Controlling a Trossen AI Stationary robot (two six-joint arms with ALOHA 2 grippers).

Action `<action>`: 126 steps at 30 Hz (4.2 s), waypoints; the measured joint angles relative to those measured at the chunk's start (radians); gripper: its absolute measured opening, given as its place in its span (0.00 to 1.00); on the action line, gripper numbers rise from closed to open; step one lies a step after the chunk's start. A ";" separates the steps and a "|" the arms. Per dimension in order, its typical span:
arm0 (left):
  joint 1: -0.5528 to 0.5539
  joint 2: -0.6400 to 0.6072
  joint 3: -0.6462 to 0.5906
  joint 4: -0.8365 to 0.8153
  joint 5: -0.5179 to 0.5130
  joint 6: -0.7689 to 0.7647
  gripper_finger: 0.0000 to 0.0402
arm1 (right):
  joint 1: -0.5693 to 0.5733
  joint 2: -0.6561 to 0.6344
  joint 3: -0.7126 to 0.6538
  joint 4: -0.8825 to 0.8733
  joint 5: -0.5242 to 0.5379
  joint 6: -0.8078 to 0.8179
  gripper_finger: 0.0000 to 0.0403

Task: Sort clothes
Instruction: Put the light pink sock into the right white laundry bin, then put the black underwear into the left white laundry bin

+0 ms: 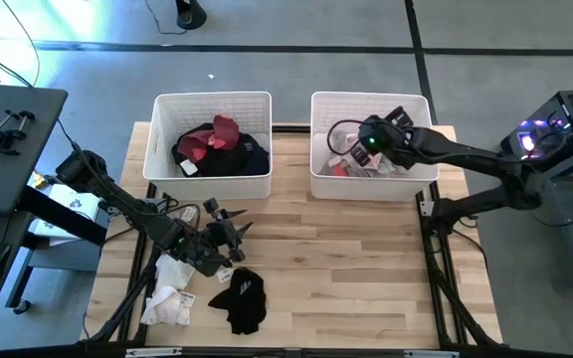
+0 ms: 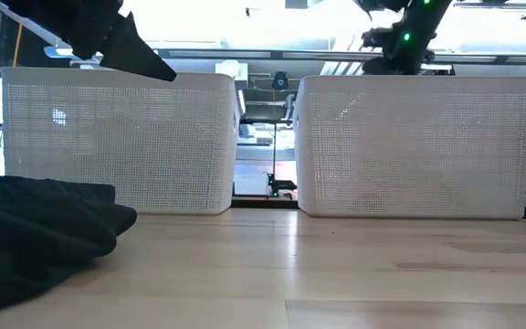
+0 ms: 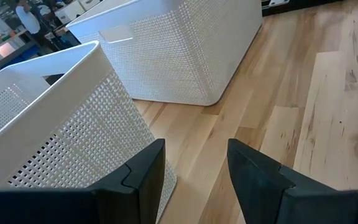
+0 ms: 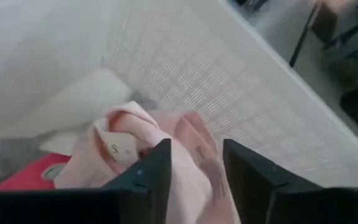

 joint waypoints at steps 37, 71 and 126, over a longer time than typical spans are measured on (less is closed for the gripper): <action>0.000 0.000 0.000 -0.003 0.016 -0.065 0.40 | 0.064 -0.031 0.000 -0.159 -0.092 0.178 0.36; -0.136 0.208 -0.152 0.379 0.807 -0.102 0.40 | 0.720 0.464 0.001 0.652 -0.172 -0.160 0.36; 0.807 -0.566 0.072 0.010 0.154 0.772 0.06 | 0.713 0.535 0.002 0.807 -0.146 -0.115 0.36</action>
